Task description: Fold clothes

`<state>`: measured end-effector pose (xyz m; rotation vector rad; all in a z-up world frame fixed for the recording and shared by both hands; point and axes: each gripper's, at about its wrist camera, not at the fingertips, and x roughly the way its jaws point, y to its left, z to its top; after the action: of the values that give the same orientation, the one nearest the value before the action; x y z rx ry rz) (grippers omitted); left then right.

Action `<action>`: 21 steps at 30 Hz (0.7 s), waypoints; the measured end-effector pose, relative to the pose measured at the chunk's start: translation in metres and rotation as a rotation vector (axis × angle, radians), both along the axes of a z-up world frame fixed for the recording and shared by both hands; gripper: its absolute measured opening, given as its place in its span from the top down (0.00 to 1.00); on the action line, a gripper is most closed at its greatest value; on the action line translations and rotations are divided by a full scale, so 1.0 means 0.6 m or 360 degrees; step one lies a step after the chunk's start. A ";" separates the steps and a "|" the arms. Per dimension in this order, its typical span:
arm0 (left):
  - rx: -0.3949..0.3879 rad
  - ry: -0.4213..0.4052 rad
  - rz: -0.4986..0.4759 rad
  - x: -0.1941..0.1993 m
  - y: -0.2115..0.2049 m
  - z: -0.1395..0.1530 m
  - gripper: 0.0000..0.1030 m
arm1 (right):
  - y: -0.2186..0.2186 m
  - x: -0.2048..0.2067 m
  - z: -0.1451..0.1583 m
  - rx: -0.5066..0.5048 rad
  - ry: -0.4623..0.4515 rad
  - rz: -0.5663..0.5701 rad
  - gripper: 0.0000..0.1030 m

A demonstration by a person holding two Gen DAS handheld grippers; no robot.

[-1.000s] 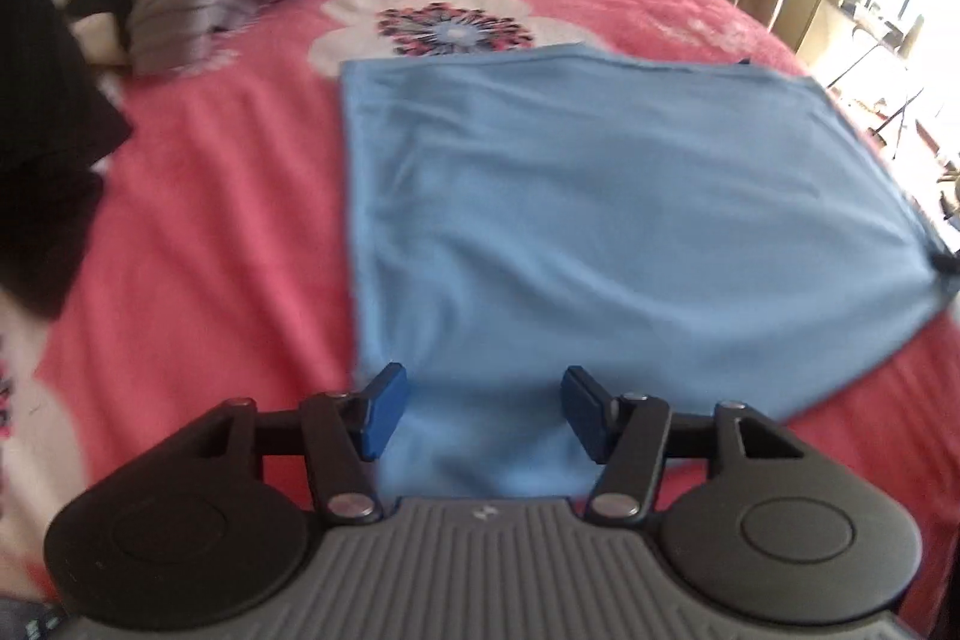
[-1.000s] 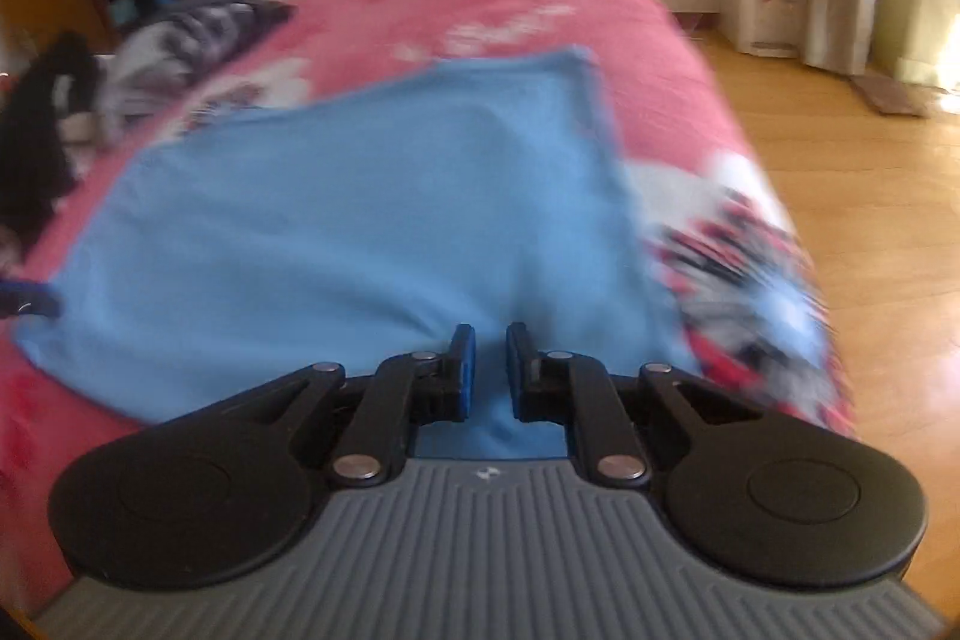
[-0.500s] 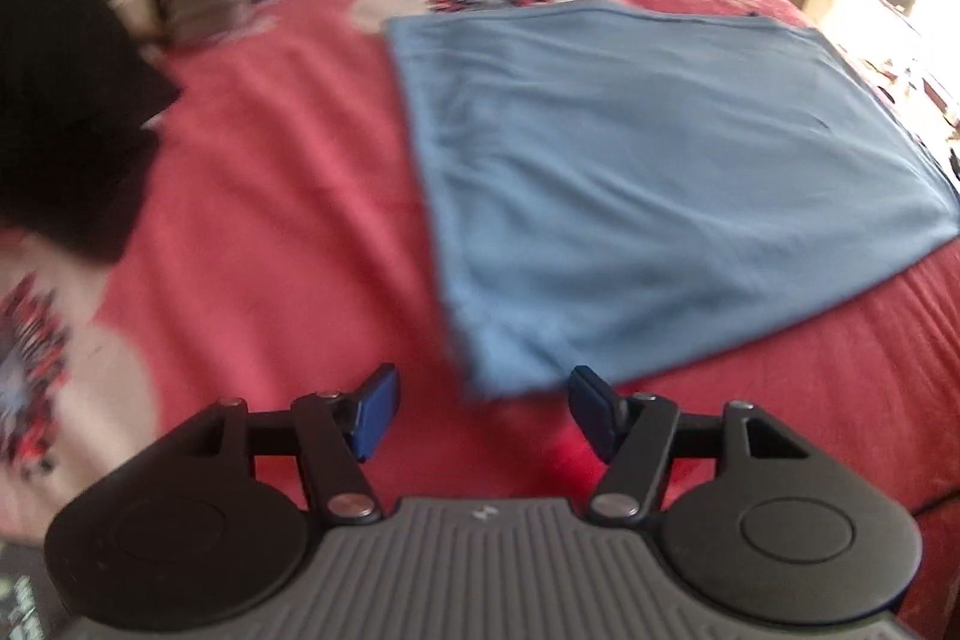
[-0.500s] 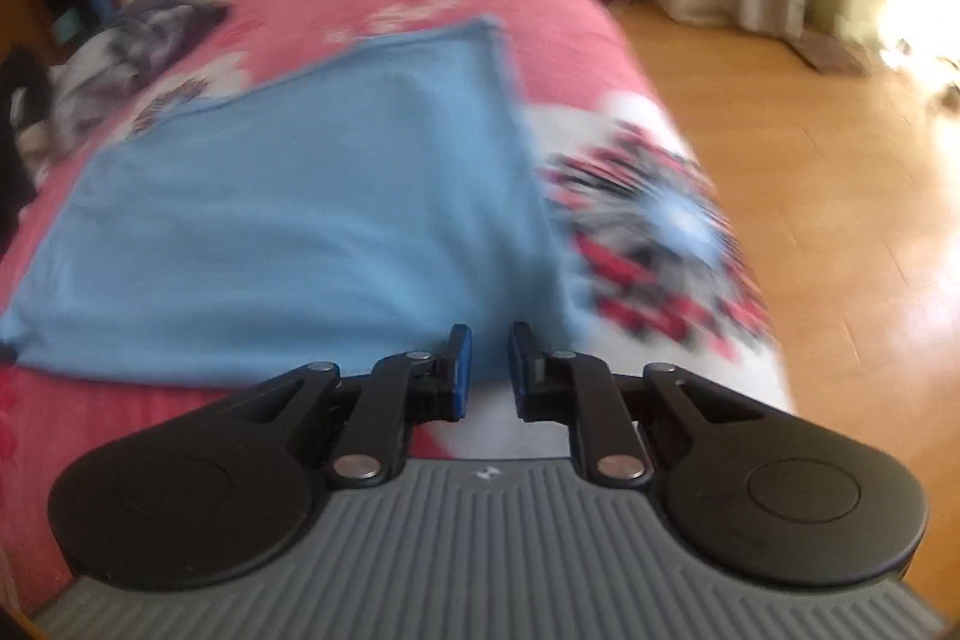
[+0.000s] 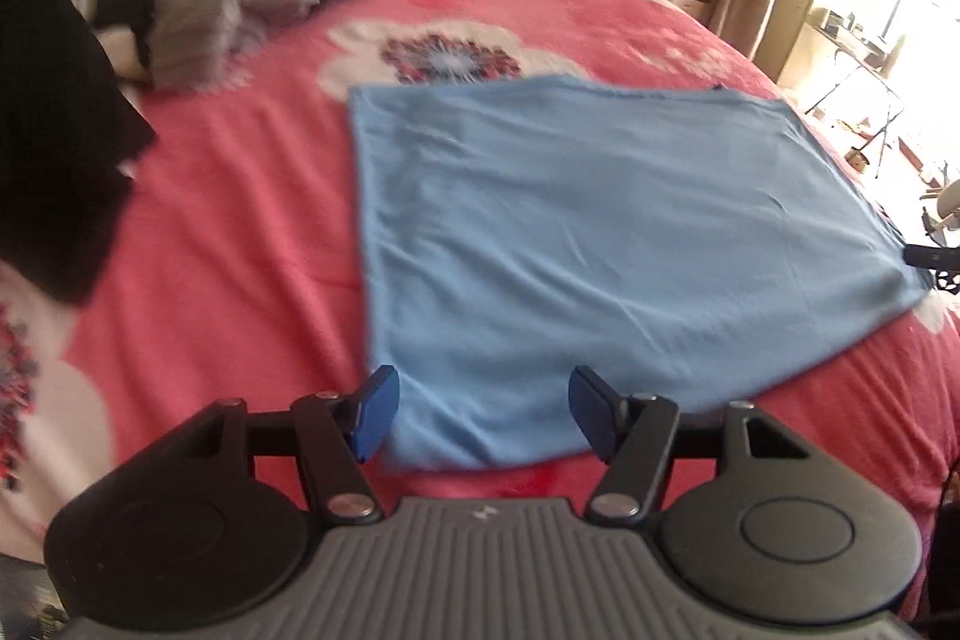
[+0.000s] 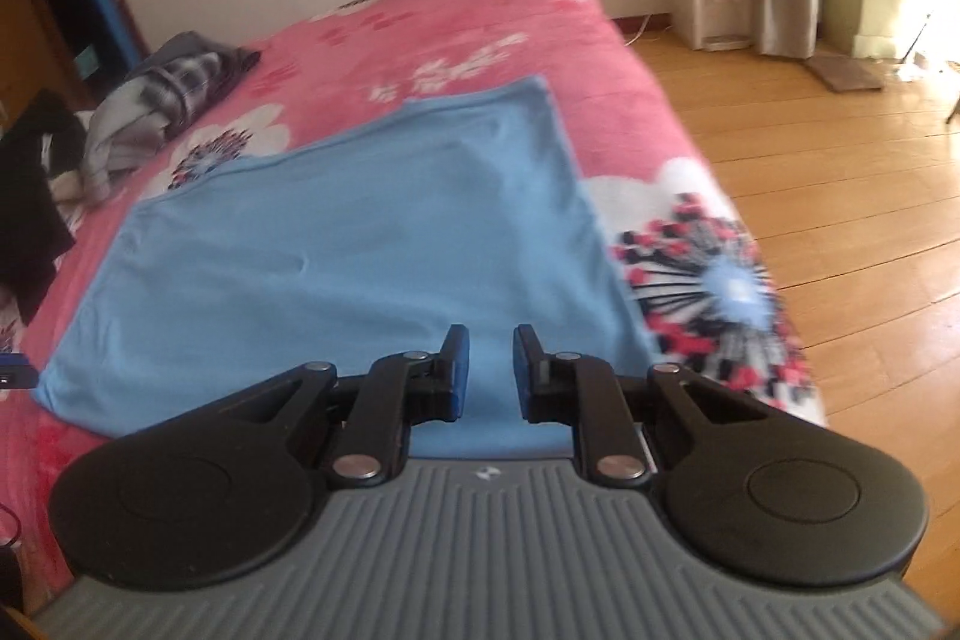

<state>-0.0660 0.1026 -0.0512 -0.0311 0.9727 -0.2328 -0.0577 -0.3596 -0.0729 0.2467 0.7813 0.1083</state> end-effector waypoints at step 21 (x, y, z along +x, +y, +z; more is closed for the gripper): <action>-0.0171 -0.0106 -0.0028 0.056 -0.049 0.045 0.27 | 0.051 0.059 0.067 0.0032 -0.0027 0.0070 0.62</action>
<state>-0.0322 0.0732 -0.0240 -0.1125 0.8939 -0.3000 -0.0222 -0.3290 -0.0327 0.2473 0.7693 0.1597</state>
